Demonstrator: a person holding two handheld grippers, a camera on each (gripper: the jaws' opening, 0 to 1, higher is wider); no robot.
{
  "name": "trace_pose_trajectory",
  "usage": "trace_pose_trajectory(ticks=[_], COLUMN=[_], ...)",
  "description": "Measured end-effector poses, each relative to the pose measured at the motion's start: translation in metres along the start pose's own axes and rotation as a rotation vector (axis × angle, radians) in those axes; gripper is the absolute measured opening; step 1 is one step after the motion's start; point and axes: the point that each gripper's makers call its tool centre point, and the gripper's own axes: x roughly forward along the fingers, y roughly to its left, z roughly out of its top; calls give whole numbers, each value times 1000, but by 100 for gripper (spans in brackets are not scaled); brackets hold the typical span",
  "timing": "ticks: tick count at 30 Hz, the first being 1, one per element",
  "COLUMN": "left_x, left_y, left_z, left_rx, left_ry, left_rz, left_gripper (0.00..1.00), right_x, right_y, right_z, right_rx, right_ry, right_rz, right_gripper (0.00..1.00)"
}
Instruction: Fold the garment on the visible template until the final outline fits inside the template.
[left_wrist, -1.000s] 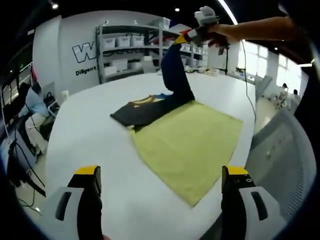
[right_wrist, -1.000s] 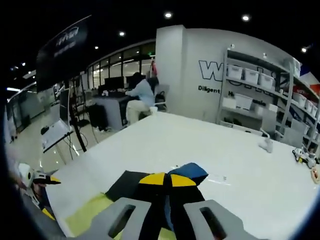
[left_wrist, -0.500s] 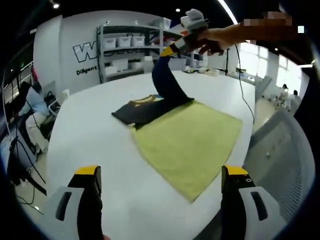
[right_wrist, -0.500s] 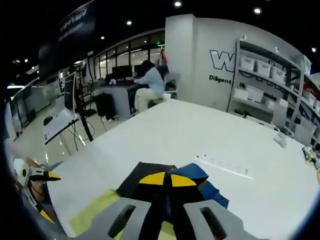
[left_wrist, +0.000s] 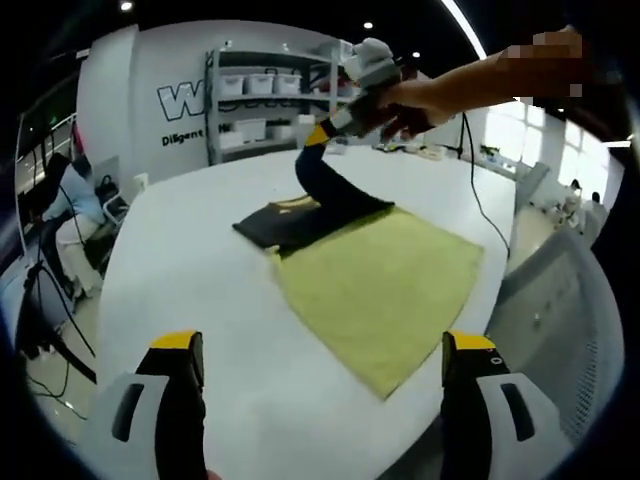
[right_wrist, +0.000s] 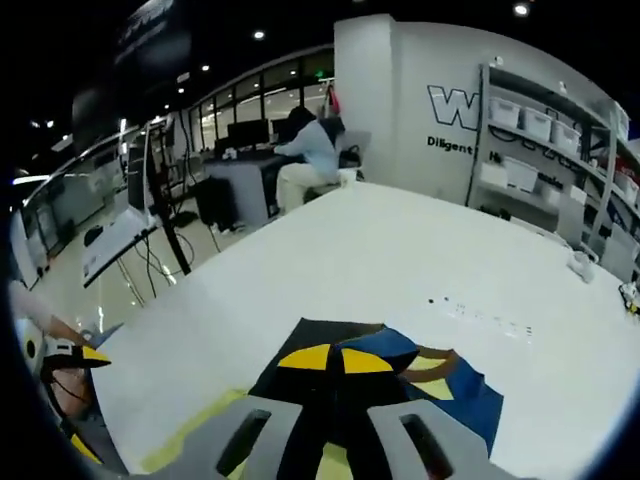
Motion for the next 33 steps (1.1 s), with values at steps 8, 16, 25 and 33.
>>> trace_pose_trajectory(ticks=[8, 16, 25, 33], left_x=[-1, 0, -1, 3], left_y=[-1, -4, 0, 0], left_z=[-2, -8, -13, -13], left_rx=[2, 3, -25, -24], left_ry=[3, 11, 12, 17], left_rz=[-10, -21, -21, -25], left_gripper=[96, 96, 96, 96], right_x=[21, 36, 55, 52], right_y=[13, 33, 50, 67], right_z=[-21, -44, -65, -68], right_rx=[-5, -65, -136, -179], right_ry=[41, 115, 175, 138], right_rz=[18, 25, 52, 143], right_gripper=[0, 0, 0, 14])
